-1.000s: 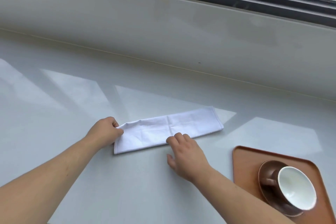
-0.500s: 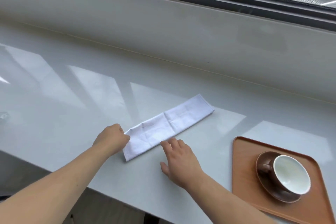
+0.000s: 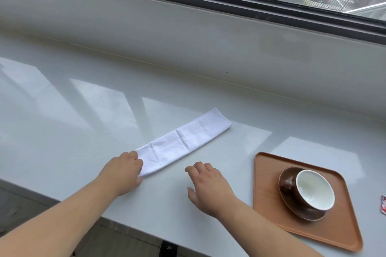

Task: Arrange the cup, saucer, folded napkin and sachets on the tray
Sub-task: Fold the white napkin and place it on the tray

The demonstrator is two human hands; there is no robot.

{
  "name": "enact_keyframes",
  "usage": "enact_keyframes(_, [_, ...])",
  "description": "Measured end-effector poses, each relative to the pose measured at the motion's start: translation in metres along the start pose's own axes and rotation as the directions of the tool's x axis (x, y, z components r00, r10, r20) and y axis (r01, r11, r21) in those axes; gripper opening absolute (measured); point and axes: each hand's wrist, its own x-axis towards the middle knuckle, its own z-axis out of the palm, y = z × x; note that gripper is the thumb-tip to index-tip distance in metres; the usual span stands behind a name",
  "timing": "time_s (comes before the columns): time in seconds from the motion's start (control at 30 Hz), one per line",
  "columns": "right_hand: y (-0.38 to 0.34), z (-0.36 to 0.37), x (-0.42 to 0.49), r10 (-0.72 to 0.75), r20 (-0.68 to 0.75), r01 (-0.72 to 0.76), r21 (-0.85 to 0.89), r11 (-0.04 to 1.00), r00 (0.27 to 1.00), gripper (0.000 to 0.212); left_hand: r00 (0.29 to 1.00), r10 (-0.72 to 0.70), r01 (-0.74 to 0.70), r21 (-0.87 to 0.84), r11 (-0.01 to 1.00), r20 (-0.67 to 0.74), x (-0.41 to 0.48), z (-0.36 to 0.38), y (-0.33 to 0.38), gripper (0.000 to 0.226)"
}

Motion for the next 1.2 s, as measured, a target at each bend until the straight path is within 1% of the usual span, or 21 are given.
enact_keyframes(0.03, [0.000,0.000,0.001,0.000,-0.001,0.000,0.000,1.000,1.000,0.050,1.000,0.023,-0.023,0.053,0.998,0.004,0.000,-0.003,0.001,0.024])
enact_keyframes(0.07, [0.000,0.001,0.001,0.001,-0.001,-0.001,0.001,1.000,1.000,0.050,0.999,0.039,-0.039,0.069,0.997,0.010,0.001,-0.005,0.002,0.023])
enact_keyframes(0.1, [-0.001,0.001,0.002,0.002,-0.002,-0.002,0.005,1.000,1.000,0.050,0.999,0.043,-0.044,0.040,0.998,0.017,0.001,-0.008,0.003,0.021])
enact_keyframes(0.13, [-0.001,0.002,0.002,0.003,-0.004,-0.003,0.008,1.000,1.000,0.051,0.999,0.041,-0.041,-0.025,0.999,0.025,0.000,-0.011,0.005,0.019])
enact_keyframes(0.2, [-0.001,0.004,0.000,0.004,-0.012,-0.004,0.003,1.000,1.000,0.053,0.996,0.043,-0.025,-0.214,0.977,0.080,-0.003,-0.019,0.014,0.015])
enact_keyframes(0.3, [-0.004,0.006,-0.008,-0.006,-0.020,0.006,0.017,1.000,1.000,0.065,0.983,0.106,-0.029,-0.450,0.893,0.147,-0.011,-0.033,0.043,0.019])
enact_keyframes(0.37, [-0.007,0.006,-0.015,-0.005,-0.028,0.006,0.035,0.999,1.000,0.070,0.976,0.152,-0.034,-0.573,0.819,0.159,-0.018,-0.041,0.068,0.018])
enact_keyframes(0.4, [-0.009,0.007,-0.018,-0.007,-0.040,0.008,0.042,0.999,0.999,0.065,0.972,0.168,-0.027,-0.632,0.774,0.164,-0.021,-0.043,0.081,0.017])
enact_keyframes(0.5, [-0.008,0.003,-0.030,0.000,-0.054,0.003,0.069,0.998,0.999,0.025,0.954,0.222,0.003,-0.744,0.668,0.203,-0.029,-0.047,0.108,0.022])
enact_keyframes(0.53, [-0.005,0.001,-0.036,0.013,-0.031,-0.011,0.069,0.998,0.999,0.019,0.943,0.244,0.019,-0.766,0.642,0.228,-0.030,-0.047,0.114,0.024])
enact_keyframes(0.57, [-0.002,-0.001,-0.043,0.021,-0.008,-0.020,0.061,0.998,1.000,0.020,0.935,0.258,0.031,-0.782,0.623,0.243,-0.030,-0.046,0.117,0.026])
enact_keyframes(0.6, [0.001,-0.001,-0.050,0.021,0.004,-0.021,0.055,0.998,1.000,0.023,0.937,0.254,0.036,-0.790,0.613,0.240,-0.030,-0.045,0.116,0.027])
enact_keyframes(0.63, [0.005,-0.001,-0.058,0.018,0.008,-0.018,0.057,0.998,1.000,0.026,0.949,0.231,0.019,-0.771,0.637,0.213,-0.028,-0.045,0.116,0.026])
enact_keyframes(0.7, [0.010,-0.002,-0.072,-0.004,0.010,0.003,0.095,0.995,1.000,0.030,0.977,0.181,-0.074,-0.615,0.785,0.113,-0.021,-0.044,0.113,0.024])
enact_keyframes(0.73, [0.011,-0.003,-0.078,-0.015,0.006,0.014,0.122,0.992,1.000,0.030,0.981,0.181,-0.119,-0.512,0.851,0.072,-0.017,-0.043,0.111,0.031])
enact_keyframes(0.8, [0.012,-0.007,-0.087,-0.006,-0.017,0.009,0.187,0.982,1.000,0.031,0.976,0.207,-0.169,-0.356,0.919,0.072,-0.009,-0.039,0.109,0.052])
enact_keyframes(0.87, [0.013,-0.012,-0.091,0.031,-0.049,-0.017,0.251,0.968,0.998,0.032,0.967,0.231,-0.200,-0.239,0.950,0.110,-0.002,-0.037,0.111,0.072])
enact_keyframes(0.93, [0.014,-0.020,-0.091,0.059,-0.082,-0.032,0.293,0.956,0.995,0.031,0.960,0.253,-0.231,-0.167,0.959,0.123,0.004,-0.034,0.114,0.081])
enact_keyframes(1.0, [0.016,-0.030,-0.086,0.084,-0.104,-0.045,0.333,0.942,0.991,0.029,0.953,0.272,-0.245,-0.184,0.952,0.137,0.012,-0.032,0.114,0.077])
enact_keyframes(1.1, [0.021,-0.047,-0.070,0.152,-0.119,-0.087,0.433,0.897,0.981,0.022,0.941,0.287,-0.225,-0.301,0.927,0.181,0.022,-0.028,0.115,0.060])
enact_keyframes(1.2, [0.030,-0.062,-0.041,0.235,-0.117,-0.134,0.551,0.824,0.965,0.010,0.933,0.244,-0.096,-0.470,0.878,0.266,0.032,-0.030,0.112,0.031])
